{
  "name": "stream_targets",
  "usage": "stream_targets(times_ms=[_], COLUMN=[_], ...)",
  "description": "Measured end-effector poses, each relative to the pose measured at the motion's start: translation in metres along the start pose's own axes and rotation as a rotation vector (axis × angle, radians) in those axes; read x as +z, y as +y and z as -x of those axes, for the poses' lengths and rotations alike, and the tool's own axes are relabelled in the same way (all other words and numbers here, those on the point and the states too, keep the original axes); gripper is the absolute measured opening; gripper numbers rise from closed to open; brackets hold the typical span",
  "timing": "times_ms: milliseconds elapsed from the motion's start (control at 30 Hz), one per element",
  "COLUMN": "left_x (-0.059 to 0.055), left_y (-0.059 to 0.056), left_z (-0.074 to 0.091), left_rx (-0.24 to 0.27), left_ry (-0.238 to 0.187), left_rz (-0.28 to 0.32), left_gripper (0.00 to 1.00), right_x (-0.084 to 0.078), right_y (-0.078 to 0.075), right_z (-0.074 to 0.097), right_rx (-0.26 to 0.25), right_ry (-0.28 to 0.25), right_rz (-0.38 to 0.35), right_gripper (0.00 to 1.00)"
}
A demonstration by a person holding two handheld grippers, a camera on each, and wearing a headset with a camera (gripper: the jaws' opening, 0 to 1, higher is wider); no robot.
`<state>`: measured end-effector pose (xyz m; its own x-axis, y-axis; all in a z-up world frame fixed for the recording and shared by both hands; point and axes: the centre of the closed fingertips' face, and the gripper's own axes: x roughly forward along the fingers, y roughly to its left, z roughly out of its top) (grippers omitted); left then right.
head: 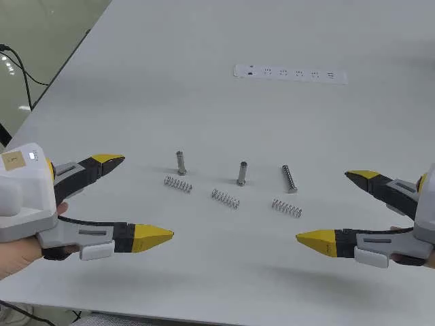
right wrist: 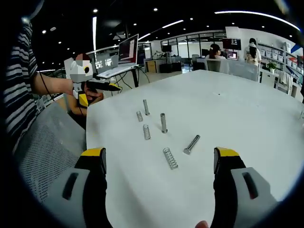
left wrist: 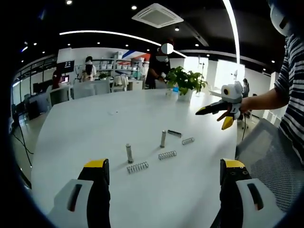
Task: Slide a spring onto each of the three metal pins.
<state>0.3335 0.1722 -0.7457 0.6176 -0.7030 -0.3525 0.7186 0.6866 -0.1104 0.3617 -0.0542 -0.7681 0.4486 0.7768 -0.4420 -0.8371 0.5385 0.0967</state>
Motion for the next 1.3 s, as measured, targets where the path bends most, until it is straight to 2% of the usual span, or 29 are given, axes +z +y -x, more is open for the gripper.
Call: stream_targets(times_ms=[300,867,1100,1300], left_x=[0.0026,0.0003,-0.0017,-0.0019], left_y=[-0.0066,-0.0063,-0.0082,-0.005], left_z=[-0.0036,0.0001,0.0014,0.0035], left_rx=[-0.018,-0.005,-0.009,-0.002], left_ry=[0.005,0.009,0.014,0.017], left_rz=[-0.005,-0.002,-0.005,-0.005], left_gripper=[0.97,0.97,0.97,0.97], right_x=[-0.002,-0.0067,-0.005,-0.0063], right_y=[0.0023,0.0063,0.0018,0.0031], right_z=[0.0007,0.0059,0.0063,0.0071], right_rx=[0.008,0.006,-0.001,0.004], right_ry=[0.014,0.03,0.024,0.03], right_rz=[0.01,0.006,0.004,0.007], right_gripper=[0.99,0.98,0.97,0.97])
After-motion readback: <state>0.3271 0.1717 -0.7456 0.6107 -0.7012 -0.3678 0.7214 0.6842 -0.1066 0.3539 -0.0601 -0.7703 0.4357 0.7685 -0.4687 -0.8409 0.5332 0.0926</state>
